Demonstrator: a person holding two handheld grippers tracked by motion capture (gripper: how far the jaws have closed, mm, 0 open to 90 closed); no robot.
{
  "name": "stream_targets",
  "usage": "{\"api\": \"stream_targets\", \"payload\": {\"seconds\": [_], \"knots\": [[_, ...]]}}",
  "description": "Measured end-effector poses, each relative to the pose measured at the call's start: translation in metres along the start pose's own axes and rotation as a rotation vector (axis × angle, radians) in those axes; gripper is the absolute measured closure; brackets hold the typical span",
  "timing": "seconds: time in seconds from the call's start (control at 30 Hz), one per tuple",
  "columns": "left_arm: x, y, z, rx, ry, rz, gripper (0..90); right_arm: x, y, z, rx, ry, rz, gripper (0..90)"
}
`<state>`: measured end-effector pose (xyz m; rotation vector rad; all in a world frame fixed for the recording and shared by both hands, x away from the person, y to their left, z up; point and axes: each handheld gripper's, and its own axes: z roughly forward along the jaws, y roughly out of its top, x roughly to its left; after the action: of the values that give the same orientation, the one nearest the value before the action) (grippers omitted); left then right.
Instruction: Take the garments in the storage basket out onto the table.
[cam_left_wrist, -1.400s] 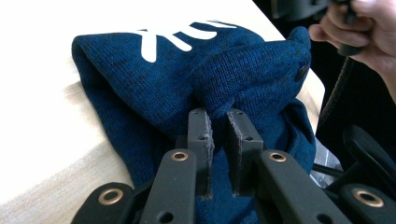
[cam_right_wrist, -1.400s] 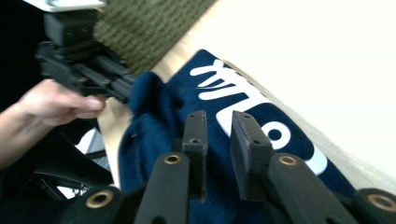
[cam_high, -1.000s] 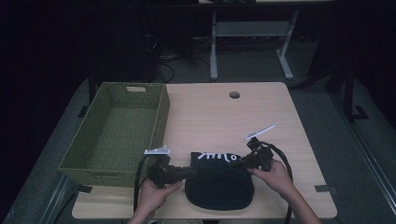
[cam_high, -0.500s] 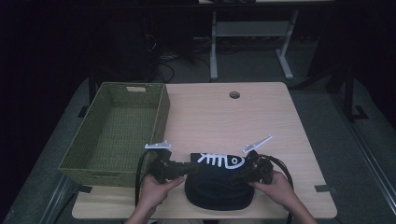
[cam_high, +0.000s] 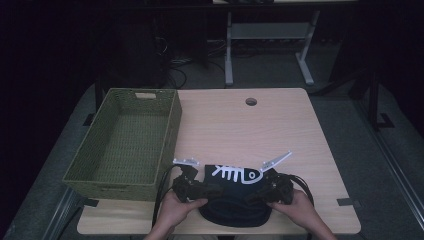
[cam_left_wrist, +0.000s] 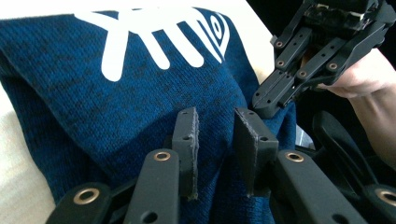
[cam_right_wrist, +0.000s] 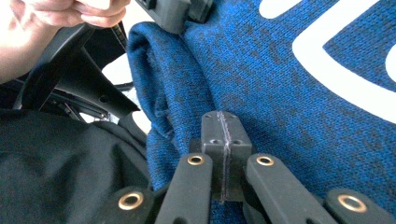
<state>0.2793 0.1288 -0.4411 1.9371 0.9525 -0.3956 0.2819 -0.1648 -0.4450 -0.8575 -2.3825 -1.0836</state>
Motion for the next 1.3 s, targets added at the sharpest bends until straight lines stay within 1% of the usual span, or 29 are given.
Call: {"api": "stream_targets", "payload": {"seconds": [0.03,0.07,0.1,0.2,0.27,0.3,0.33,0.4,0.43,0.57,0.63,0.7,0.77,0.8,0.87,0.93,1.0,1.07,1.17,1.2,1.27,1.3], "knots": [[0.0,-0.001,0.0,0.006,0.002,0.003,69.3,0.001,0.0,0.0,-0.004,0.003,-0.003,82.1],[-0.001,-0.002,-0.001,0.007,0.003,0.006,68.5,0.001,0.0,-0.001,-0.01,0.009,0.006,76.5],[-0.001,-0.002,-0.001,0.008,-0.001,0.003,68.2,0.001,0.0,-0.001,-0.015,0.029,0.004,70.3],[-0.002,-0.004,-0.002,0.019,-0.006,0.006,65.1,0.006,0.0,-0.001,-0.008,0.033,-0.025,63.3],[-0.001,-0.005,-0.002,0.028,-0.01,0.0,63.9,0.009,-0.001,0.002,0.007,0.016,-0.06,60.9],[0.0,-0.006,-0.002,0.031,-0.011,-0.004,63.5,0.01,-0.001,0.003,0.016,0.012,-0.067,60.2],[0.001,-0.007,-0.001,0.033,-0.011,-0.006,63.4,0.011,-0.001,0.005,0.024,0.004,-0.081,60.2],[0.003,-0.009,0.0,0.034,-0.014,-0.018,62.9,0.013,-0.001,0.008,0.037,-0.033,-0.105,62.5],[0.004,-0.009,0.0,0.036,-0.015,-0.019,62.7,0.014,-0.001,0.009,0.045,-0.05,-0.117,65.1],[0.004,-0.01,0.002,0.037,-0.018,-0.023,62.5,0.016,-0.003,0.014,0.067,-0.129,-0.152,84.2],[0.004,-0.01,0.002,0.038,-0.018,-0.02,62.1,0.016,-0.002,0.014,0.067,-0.139,-0.155,86.2],[0.003,-0.009,0.001,0.037,-0.021,-0.017,61.2,0.015,-0.002,0.012,0.053,-0.129,-0.15,87.0],[0.002,-0.006,-0.002,0.018,-0.031,-0.021,61.2,0.016,-0.002,0.007,0.026,-0.122,-0.143,86.9],[0.001,-0.005,-0.003,0.013,-0.034,-0.021,61.2,0.017,0.0,0.002,0.008,-0.106,-0.142,86.9],[-0.002,-0.001,-0.006,-0.001,-0.035,-0.016,61.3,0.02,0.002,-0.005,-0.02,-0.095,-0.143,86.8],[-0.004,0.002,-0.009,-0.014,-0.041,-0.011,61.5,0.023,0.004,-0.012,-0.044,-0.067,-0.148,86.5],[-0.007,0.004,-0.01,-0.018,-0.043,-0.003,61.7,0.027,0.007,-0.017,-0.052,-0.056,-0.158,86.4],[-0.009,0.005,-0.01,-0.02,-0.047,0.004,61.8,0.03,0.008,-0.02,-0.064,-0.027,-0.16,86.3],[-0.01,0.004,-0.008,-0.019,-0.053,0.002,61.9,0.034,0.008,-0.019,-0.052,-0.003,-0.163,86.2],[-0.009,0.003,-0.007,-0.015,-0.056,0.0,61.9,0.034,0.007,-0.017,-0.043,-0.002,-0.163,86.2],[-0.008,0.0,-0.004,0.006,-0.059,0.0,63.0,0.032,0.004,-0.012,-0.02,0.014,-0.152,86.1],[-0.008,-0.002,-0.001,0.017,-0.054,-0.002,63.3,0.03,0.002,-0.008,-0.008,0.029,-0.144,85.6]]}}
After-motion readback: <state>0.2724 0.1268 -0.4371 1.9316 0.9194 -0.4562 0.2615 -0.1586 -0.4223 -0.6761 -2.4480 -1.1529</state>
